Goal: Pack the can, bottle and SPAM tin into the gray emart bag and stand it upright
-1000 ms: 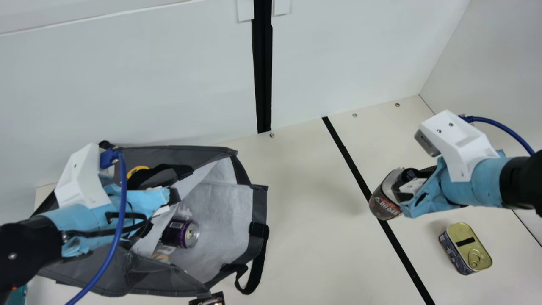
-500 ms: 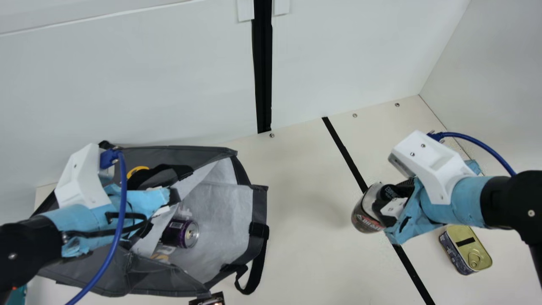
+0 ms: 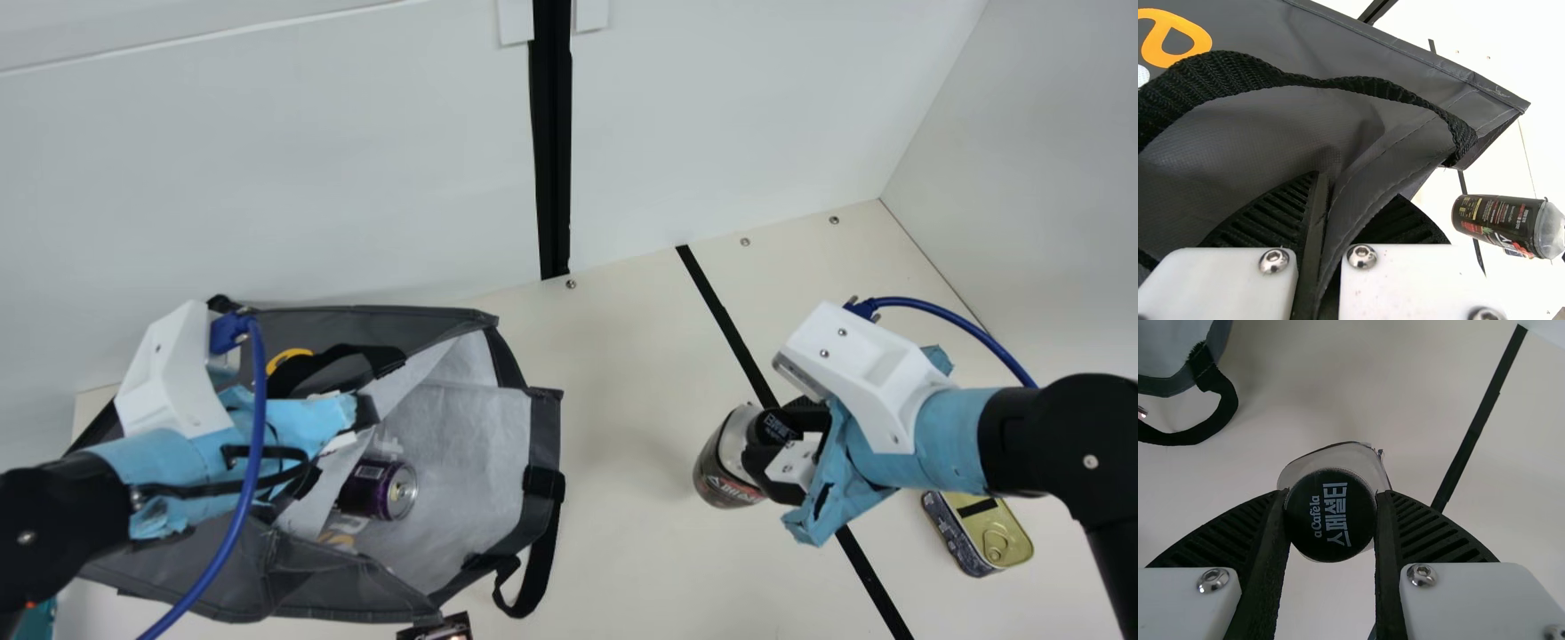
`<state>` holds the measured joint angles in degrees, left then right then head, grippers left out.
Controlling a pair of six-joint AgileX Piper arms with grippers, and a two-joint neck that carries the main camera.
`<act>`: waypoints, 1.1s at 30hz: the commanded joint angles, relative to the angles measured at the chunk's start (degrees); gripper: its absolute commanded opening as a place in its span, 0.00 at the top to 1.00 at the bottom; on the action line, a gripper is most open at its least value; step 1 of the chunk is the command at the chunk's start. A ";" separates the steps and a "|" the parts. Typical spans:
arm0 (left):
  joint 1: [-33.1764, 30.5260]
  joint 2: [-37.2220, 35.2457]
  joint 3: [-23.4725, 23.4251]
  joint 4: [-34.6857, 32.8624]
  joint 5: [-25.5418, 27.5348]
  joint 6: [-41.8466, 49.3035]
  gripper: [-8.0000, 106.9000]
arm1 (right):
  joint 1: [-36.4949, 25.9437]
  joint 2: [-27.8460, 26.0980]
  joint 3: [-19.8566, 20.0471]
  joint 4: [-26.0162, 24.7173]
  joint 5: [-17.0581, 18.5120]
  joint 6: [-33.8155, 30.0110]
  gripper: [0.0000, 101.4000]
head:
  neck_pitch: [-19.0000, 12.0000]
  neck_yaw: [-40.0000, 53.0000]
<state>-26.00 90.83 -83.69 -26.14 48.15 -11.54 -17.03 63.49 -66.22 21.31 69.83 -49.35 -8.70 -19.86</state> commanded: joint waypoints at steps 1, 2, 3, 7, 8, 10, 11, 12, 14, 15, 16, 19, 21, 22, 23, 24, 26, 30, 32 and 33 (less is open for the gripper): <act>0.00 0.00 0.00 0.00 0.00 0.00 1.00 | 0.14 -0.02 0.12 0.66 0.07 -0.49 1.00 | -1.30 -0.14; 0.00 0.00 0.00 0.00 0.00 0.00 1.00 | 0.22 -0.02 0.21 0.97 0.07 -0.75 1.00 | -1.30 -0.14; 0.00 0.00 0.00 0.00 0.00 0.00 1.00 | 0.37 -0.08 0.34 1.29 0.07 -0.93 1.00 | -1.30 -0.14; 0.00 0.00 0.00 0.00 0.00 0.00 1.00 | 1.20 -0.32 0.72 2.45 0.07 -1.12 1.00 | -1.30 -0.14; 0.00 0.00 0.00 0.00 0.00 0.00 1.00 | 1.43 -0.39 0.77 2.73 0.07 -1.10 1.00 | -1.30 -0.14; 0.00 0.00 0.00 0.00 0.00 0.00 1.00 | 2.00 -0.64 0.83 3.49 0.07 -0.95 1.00 | -1.30 -0.14; 0.00 0.00 0.00 0.00 0.00 0.00 1.00 | 2.34 -0.77 0.75 4.02 0.07 -0.83 1.00 | -1.30 -0.14; 0.00 0.00 0.00 0.00 0.00 0.00 1.00 | 2.66 -0.97 0.68 4.71 0.07 -0.84 1.00 | -1.30 -0.14; 0.00 0.00 0.00 0.00 0.00 0.00 1.00 | 3.44 -1.42 0.44 6.10 0.07 -0.61 1.00 | -1.30 -0.14; 0.00 0.00 0.00 0.00 0.00 0.00 1.00 | 3.94 -1.65 0.24 6.73 0.07 -0.33 1.00 | -1.30 -0.14; 0.00 0.00 0.00 0.00 0.00 0.00 1.00 | 4.42 -1.89 0.02 7.31 0.07 -0.03 1.00 | -1.30 -0.14; 0.00 0.00 0.00 0.00 0.00 0.00 1.00 | 6.05 -2.68 -0.79 8.87 0.07 1.34 1.00 | -1.30 -0.14; 0.00 0.00 0.00 0.00 0.00 0.00 1.00 | 6.87 -3.21 -1.24 9.85 0.07 2.05 1.00 | -1.30 -0.14; 0.00 0.00 0.00 0.00 0.00 0.00 1.00 | 7.31 -3.46 -1.50 10.33 0.07 2.47 1.00 | -1.30 -0.14; 0.00 0.00 0.00 0.00 0.00 0.00 1.00 | 7.65 -3.69 -1.70 10.84 0.07 2.81 1.00 | -1.30 -0.14; 0.00 0.00 0.00 0.00 0.00 0.00 1.00 | 7.99 -3.91 -1.93 11.32 0.07 3.14 1.00 | -1.30 -0.14; 0.00 0.00 0.00 0.00 0.00 0.00 1.00 | 8.68 -4.28 -2.43 12.20 0.07 3.85 1.00 | -1.30 -0.14; 0.00 0.00 0.00 0.00 0.00 0.00 1.00 | 9.77 -4.91 -3.24 14.03 0.07 4.84 1.00 | -1.30 -0.14; 0.00 0.00 0.00 0.00 0.00 0.00 1.00 | 10.25 -5.16 -3.62 14.90 0.07 5.24 1.00 | -1.30 -0.14; 0.00 0.00 0.00 0.00 0.00 0.00 1.00 | 10.31 -5.23 -3.76 15.46 0.07 5.23 1.00 | -1.30 -0.14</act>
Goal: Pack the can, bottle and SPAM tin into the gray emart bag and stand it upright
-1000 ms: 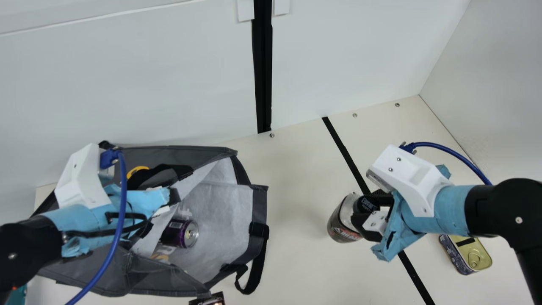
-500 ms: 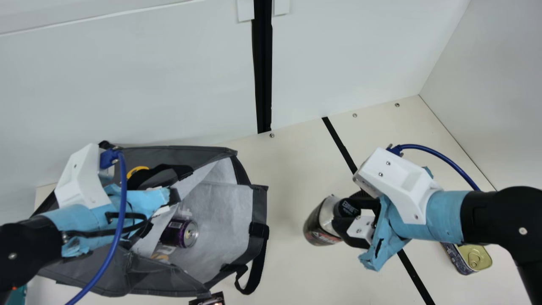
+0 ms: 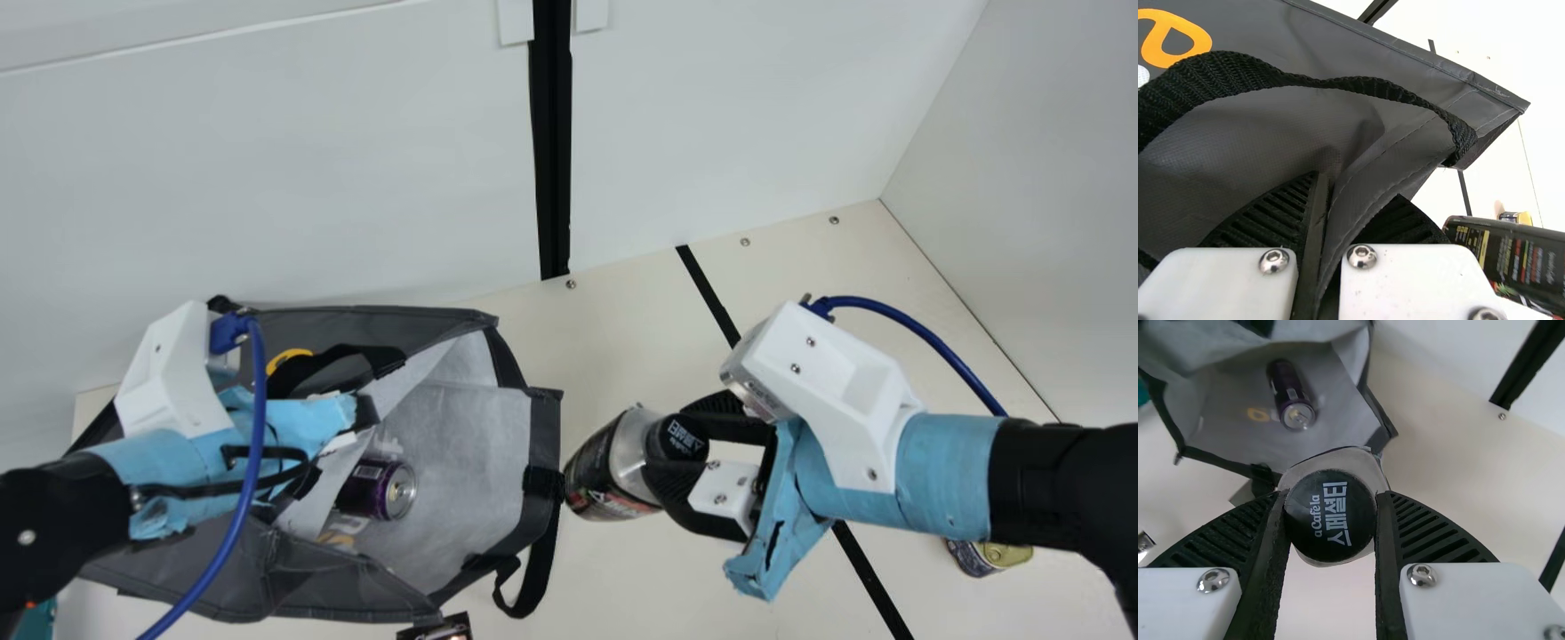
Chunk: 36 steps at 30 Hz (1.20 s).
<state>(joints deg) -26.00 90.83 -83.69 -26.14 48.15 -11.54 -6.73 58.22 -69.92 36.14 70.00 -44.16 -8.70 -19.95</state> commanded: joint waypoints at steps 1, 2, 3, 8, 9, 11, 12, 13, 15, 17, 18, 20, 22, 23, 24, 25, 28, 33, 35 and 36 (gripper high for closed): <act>0.00 0.00 0.00 0.00 0.00 0.00 1.00 | 0.18 -0.06 -0.25 1.10 -0.10 0.18 1.00 | -1.30 -0.05; 0.00 0.00 0.00 0.00 0.00 0.00 1.00 | 0.26 -0.11 -0.40 1.62 -0.10 0.21 1.00 | -1.30 -0.05; 0.00 0.00 0.00 0.00 0.00 0.00 1.00 | 0.29 -0.14 -0.52 2.13 -0.10 0.19 1.00 | -1.30 -0.05; 0.00 0.00 0.00 0.00 0.00 0.00 1.00 | 0.23 -0.11 -1.01 4.66 -0.10 -0.29 1.00 | -1.30 -0.05; 0.00 0.00 0.00 0.00 0.00 0.00 1.00 | 0.16 -0.06 -1.08 5.12 -0.10 -0.47 1.00 | -1.30 -0.05; 0.00 0.00 0.00 0.00 0.00 0.00 1.00 | -0.04 0.12 -1.23 6.05 -0.10 -0.91 1.00 | -1.30 -0.05; 0.00 0.00 0.00 0.00 0.00 0.00 1.00 | -0.19 0.23 -1.27 6.56 -0.10 -1.17 1.00 | -1.30 -0.05; 0.00 0.00 0.00 0.00 0.00 0.00 1.00 | -0.35 0.39 -1.33 7.04 -0.10 -1.44 1.00 | -1.30 -0.05; 0.00 0.00 0.00 0.00 0.00 0.00 1.00 | -0.67 0.72 -1.41 7.94 -0.10 -2.03 1.00 | -1.30 -0.05; 0.00 0.00 0.00 0.00 0.00 0.00 1.00 | -0.95 1.05 -1.47 8.77 -0.10 -2.62 1.00 | -1.30 -0.05; 0.00 0.00 0.00 0.00 0.00 0.00 1.00 | -1.03 1.20 -1.53 9.14 -0.10 -2.85 1.00 | -1.30 -0.05; 0.00 0.00 0.00 0.00 0.00 0.00 1.00 | -1.13 1.48 -1.65 9.83 -0.10 -3.25 1.00 | -1.30 -0.05; 0.00 0.00 0.00 0.00 0.00 0.00 1.00 | -1.21 1.73 -1.76 10.47 -0.10 -3.55 1.00 | -1.30 -0.05; 0.00 0.00 0.00 0.00 0.00 0.00 1.00 | -1.27 1.86 -1.81 10.79 -0.10 -3.71 1.00 | -1.30 -0.05; 0.00 0.00 0.00 0.00 0.00 0.00 1.00 | -1.32 1.98 -1.86 11.08 -0.10 -3.83 1.00 | -1.30 -0.05; 0.00 0.00 0.00 0.00 0.00 0.00 1.00 | -1.40 2.08 -1.87 11.37 -0.10 -3.96 1.00 | -1.30 -0.05; 0.00 0.00 0.00 0.00 0.00 0.00 1.00 | -1.76 2.37 -1.92 12.26 -0.10 -4.29 1.00 | -1.30 -0.05; 0.00 0.00 0.00 0.00 0.00 0.00 1.00 | -2.11 2.77 -1.69 13.44 -0.46 -4.88 1.00 | -1.30 -0.05; 0.00 0.00 0.00 0.00 0.00 0.00 1.00 | -0.81 2.92 -0.95 13.37 -2.14 -4.66 1.00 | -1.30 -0.05; 0.00 0.00 0.00 0.00 0.00 0.00 1.00 | 0.09 2.98 -0.48 13.24 -3.21 -4.41 1.00 | -1.30 -0.05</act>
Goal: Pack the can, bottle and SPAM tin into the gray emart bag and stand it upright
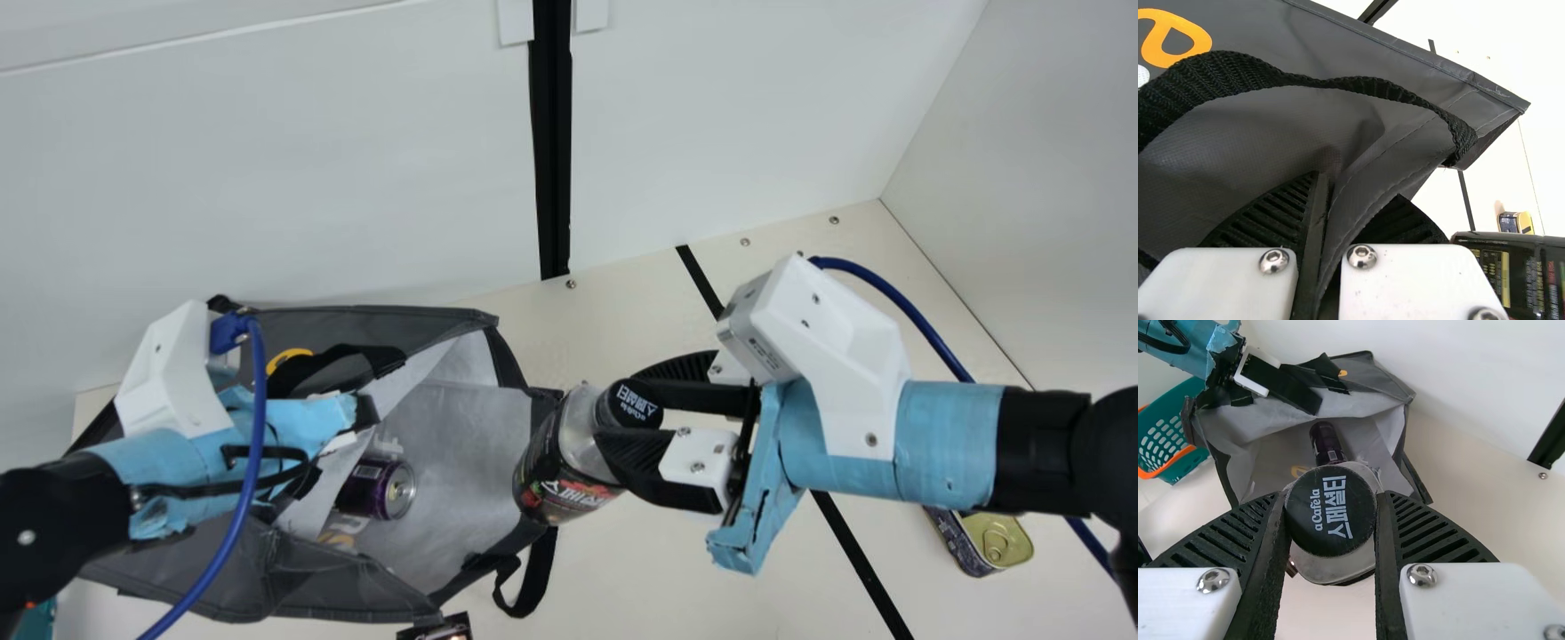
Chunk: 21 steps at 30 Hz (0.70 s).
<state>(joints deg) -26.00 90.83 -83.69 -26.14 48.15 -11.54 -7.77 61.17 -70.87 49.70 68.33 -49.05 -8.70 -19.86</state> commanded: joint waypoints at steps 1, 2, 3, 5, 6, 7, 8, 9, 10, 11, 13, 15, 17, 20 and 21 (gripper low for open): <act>0.00 0.00 0.00 0.00 0.00 0.00 1.00 | 2.00 0.11 0.91 -0.39 -2.55 0.67 1.00 | -1.30 -0.14; 0.00 0.00 0.00 0.00 0.00 0.00 1.00 | 3.05 0.19 1.35 -0.57 -3.68 0.99 1.00 | -1.30 -0.14; 0.00 0.00 0.00 0.00 0.00 0.00 1.00 | 4.14 0.33 1.78 -0.77 -4.84 1.30 1.00 | -1.30 -0.14; 0.00 0.00 0.00 0.00 0.00 0.00 1.00 | 6.19 0.72 2.55 -1.07 -7.05 1.81 1.00 | -1.30 -0.14; 0.00 0.00 0.00 0.00 0.00 0.00 1.00 | 7.24 1.01 2.86 -1.21 -8.18 2.09 1.00 | -1.30 -0.14; 0.00 0.00 0.00 0.00 0.00 0.00 1.00 | 8.25 1.35 3.14 -1.32 -9.27 2.30 1.00 | -1.30 -0.14; 0.00 0.00 0.00 0.00 0.00 0.00 1.00 | 9.21 1.71 3.40 -1.35 -10.31 2.43 1.00 | -1.30 -0.14; 0.00 0.00 0.00 0.00 0.00 0.00 1.00 | 10.16 2.14 3.57 -1.35 -11.31 2.60 1.00 | -1.30 -0.14; 0.00 0.00 0.00 0.00 0.00 0.00 1.00 | 11.08 2.59 3.72 -1.36 -12.30 2.75 1.00 | -1.30 -0.14; 0.00 0.00 0.00 0.00 0.00 0.00 1.00 | 11.85 3.08 3.75 -1.31 -13.09 2.81 1.00 | -1.30 -0.14; 0.00 0.00 0.00 0.00 0.00 0.00 1.00 | 13.46 4.16 3.79 -1.13 -14.77 2.87 1.00 | -1.30 -0.14; 0.00 0.00 0.00 0.00 0.00 0.00 1.00 | 14.81 5.34 3.76 -0.71 -16.21 2.65 1.00 | -1.30 -0.14; 0.00 0.00 0.00 0.00 0.00 0.00 1.00 | 16.01 6.63 3.74 -0.14 -17.55 2.19 1.00 | -1.30 -0.14; 0.00 0.00 0.00 0.00 0.00 0.00 1.00 | 17.40 8.71 3.70 1.00 -19.16 0.94 1.00 | -1.30 -0.14; 0.00 0.00 0.00 0.00 0.00 0.00 1.00 | 17.79 9.44 3.67 1.46 -19.61 0.46 1.00 | -1.30 -0.14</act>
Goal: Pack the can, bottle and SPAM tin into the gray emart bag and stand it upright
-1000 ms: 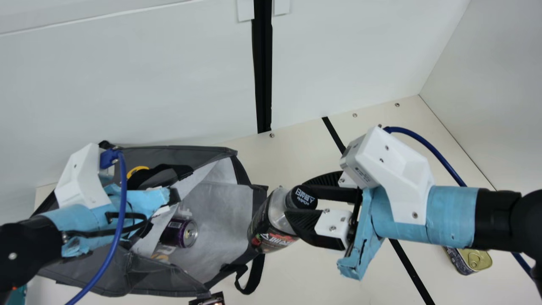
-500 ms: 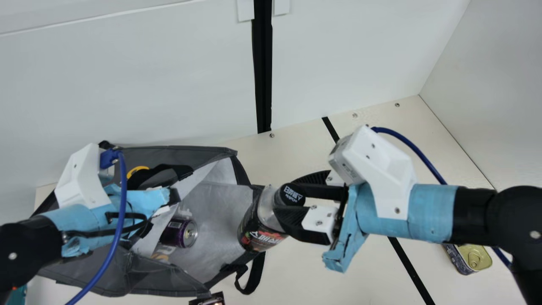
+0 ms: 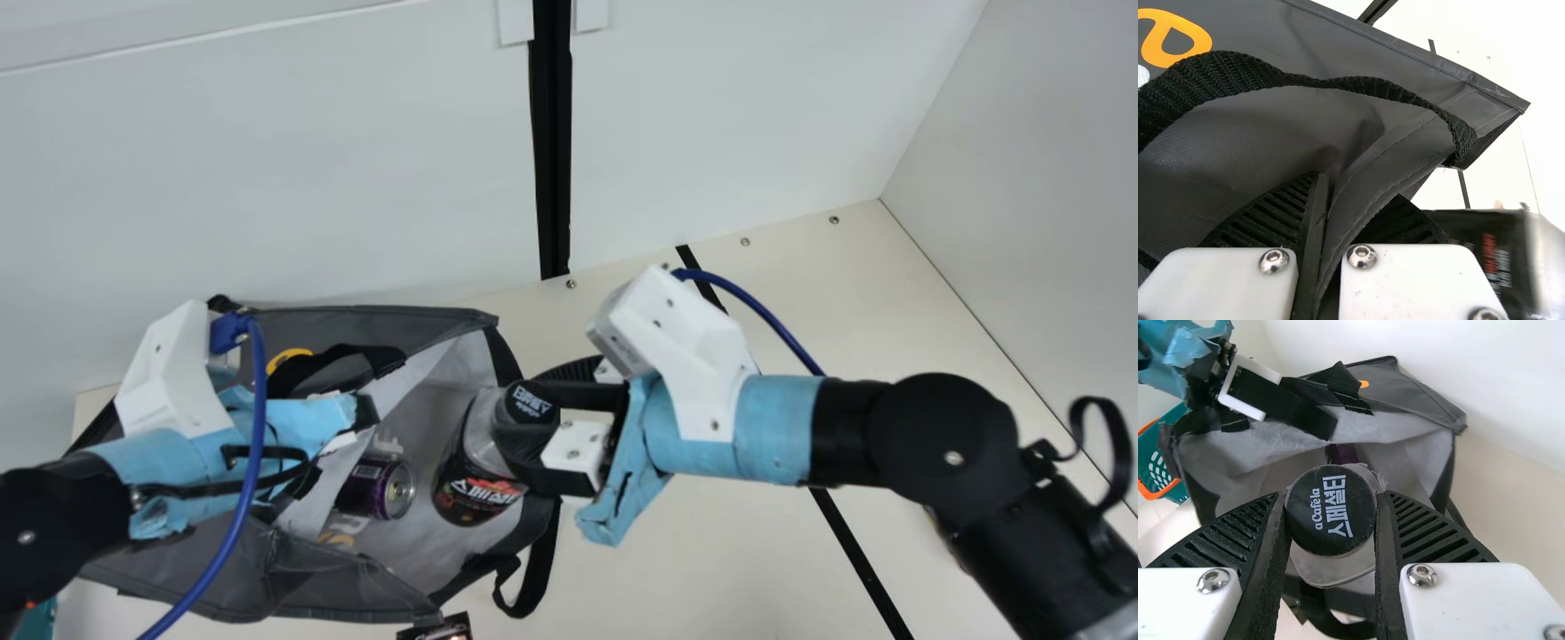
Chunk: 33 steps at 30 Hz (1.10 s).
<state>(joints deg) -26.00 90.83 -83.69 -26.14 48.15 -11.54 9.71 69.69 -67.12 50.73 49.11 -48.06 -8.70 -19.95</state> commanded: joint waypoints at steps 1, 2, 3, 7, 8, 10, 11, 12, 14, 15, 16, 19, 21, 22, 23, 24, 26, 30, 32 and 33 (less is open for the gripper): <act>0.00 0.00 0.00 0.00 0.00 0.00 1.00 | 0.68 1.66 -0.12 0.90 -0.81 -1.06 1.00 | -1.30 -0.05; 0.00 0.00 0.00 0.00 0.00 0.00 1.00 | 0.98 2.39 -0.18 1.35 -1.17 -1.61 1.00 | -1.30 -0.05; 0.00 0.00 0.00 0.00 0.00 0.00 1.00 | 1.27 3.13 -0.23 1.87 -1.51 -2.22 1.00 | -1.30 -0.05; 0.00 0.00 0.00 0.00 0.00 0.00 1.00 | 2.16 6.07 -0.48 4.14 -2.68 -4.83 1.00 | -1.30 -0.05; 0.00 0.00 0.00 0.00 0.00 0.00 1.00 | 2.32 6.80 -0.57 4.73 -2.91 -5.51 1.00 | -1.30 -0.05; 0.00 0.00 0.00 0.00 0.00 0.00 1.00 | 2.56 8.23 -0.76 5.96 -3.28 -6.97 1.00 | -1.30 -0.05; 0.00 0.00 0.00 0.00 0.00 0.00 1.00 | 2.68 8.93 -0.86 6.59 -3.45 -7.71 1.00 | -1.30 -0.05; 0.00 0.00 0.00 0.00 0.00 0.00 1.00 | 2.76 9.65 -0.99 7.21 -3.60 -8.45 1.00 | -1.30 -0.05; 0.00 0.00 0.00 0.00 0.00 0.00 1.00 | 2.99 11.05 -1.26 8.45 -3.91 -9.96 1.00 | -1.30 -0.05; 0.00 0.00 0.00 0.00 0.00 0.00 1.00 | 3.14 11.71 -1.38 9.02 -4.07 -10.68 1.00 | -1.30 -0.05; 0.00 0.00 0.00 0.00 0.00 0.00 1.00 | 3.26 12.40 -1.53 9.64 -4.19 -11.47 1.00 | -1.30 -0.05; 0.00 0.00 0.00 0.00 0.00 0.00 1.00 | 3.69 14.40 -1.97 11.46 -4.52 -13.67 1.00 | -1.30 -0.05; 0.00 0.00 0.00 0.00 0.00 0.00 1.00 | 3.96 15.73 -2.30 12.63 -4.63 -15.04 1.00 | -1.30 -0.05; 0.00 0.00 0.00 0.00 0.00 0.00 1.00 | 4.08 16.39 -2.44 13.22 -4.67 -15.73 1.00 | -1.30 -0.05; 0.00 0.00 0.00 0.00 0.00 0.00 1.00 | 4.22 17.06 -2.62 13.74 -4.72 -16.33 1.00 | -1.30 -0.05; 0.00 0.00 0.00 0.00 0.00 0.00 1.00 | 4.35 17.66 -2.77 14.21 -4.76 -16.87 1.00 | -1.30 -0.05; 0.00 0.00 0.00 0.00 0.00 0.00 1.00 | 4.64 18.94 -3.10 15.14 -4.81 -17.89 1.00 | -1.30 -0.05; 0.00 0.00 0.00 0.00 0.00 0.00 1.00 | 5.21 21.27 -3.62 16.68 -4.84 -19.62 1.00 | -1.30 -0.05; 0.00 0.00 0.00 0.00 0.00 0.00 1.00 | 5.47 22.41 -3.90 17.25 -4.81 -20.34 1.00 | -1.30 -0.05; 0.00 0.00 0.00 0.00 0.00 0.00 1.00 | 5.59 22.96 -4.07 17.48 -4.80 -20.63 1.00 | -1.30 -0.05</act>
<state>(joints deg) -26.00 90.83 -83.69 -26.14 48.15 -11.54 15.20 92.11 -71.09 68.03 43.92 -68.38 -8.70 -19.95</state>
